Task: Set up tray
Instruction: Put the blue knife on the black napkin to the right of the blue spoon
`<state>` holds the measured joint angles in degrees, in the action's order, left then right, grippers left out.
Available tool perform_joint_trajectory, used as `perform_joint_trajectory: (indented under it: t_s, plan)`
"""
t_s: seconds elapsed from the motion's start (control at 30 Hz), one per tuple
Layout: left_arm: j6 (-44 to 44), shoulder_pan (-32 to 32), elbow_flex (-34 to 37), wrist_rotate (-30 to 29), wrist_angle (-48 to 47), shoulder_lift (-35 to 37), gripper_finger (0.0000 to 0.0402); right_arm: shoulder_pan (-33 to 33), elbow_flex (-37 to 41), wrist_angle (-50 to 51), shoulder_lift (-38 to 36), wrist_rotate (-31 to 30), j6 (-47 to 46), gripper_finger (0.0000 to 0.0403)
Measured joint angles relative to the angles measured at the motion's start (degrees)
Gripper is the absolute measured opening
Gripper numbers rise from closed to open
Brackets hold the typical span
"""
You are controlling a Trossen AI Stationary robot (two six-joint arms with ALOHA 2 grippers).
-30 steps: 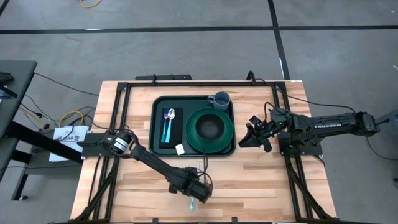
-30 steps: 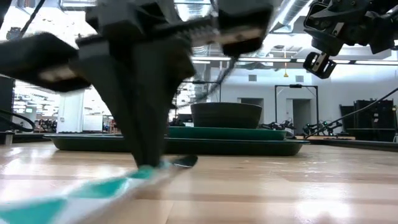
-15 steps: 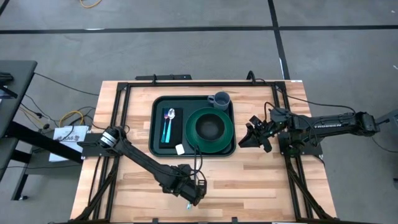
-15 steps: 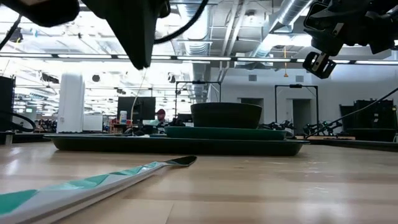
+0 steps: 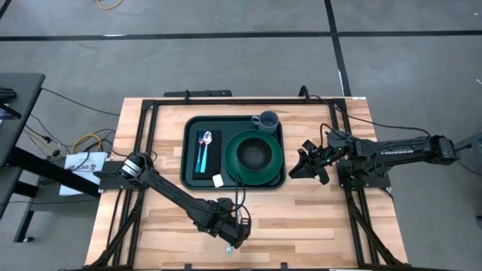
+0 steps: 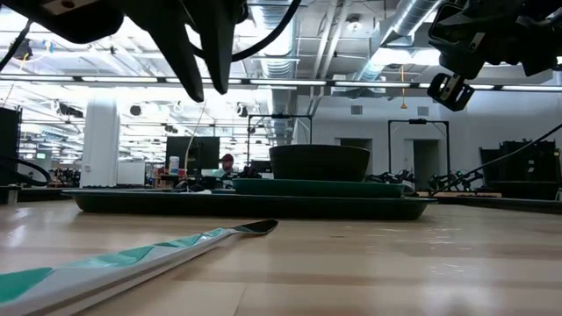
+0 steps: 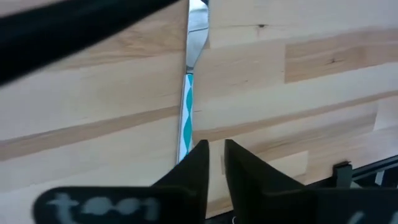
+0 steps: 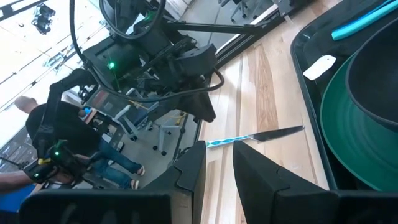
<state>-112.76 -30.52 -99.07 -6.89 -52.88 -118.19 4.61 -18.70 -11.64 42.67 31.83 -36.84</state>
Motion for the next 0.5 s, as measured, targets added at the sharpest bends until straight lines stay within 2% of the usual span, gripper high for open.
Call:
perform_joint_trajectory:
  t_s: [0.27, 0.37, 0.5]
  plan:
    - [6.4, 0.2, 0.0, -1.8, -0.6, 0.0, 0.0115, 0.0, 0.0, 0.0, 0.0, 0.0, 1.3, 0.0074]
    - [7.1, 0.2, 0.0, -2.5, -0.6, 0.0, 0.0129, 0.0, 0.0, 0.0, 0.0, 0.0, 1.3, 0.0074]
    - [8.0, 0.4, 0.0, -1.2, 0.4, -1.5, 0.0127, 0.0, 0.0, 0.0, 0.0, 0.0, 1.3, 0.0074]
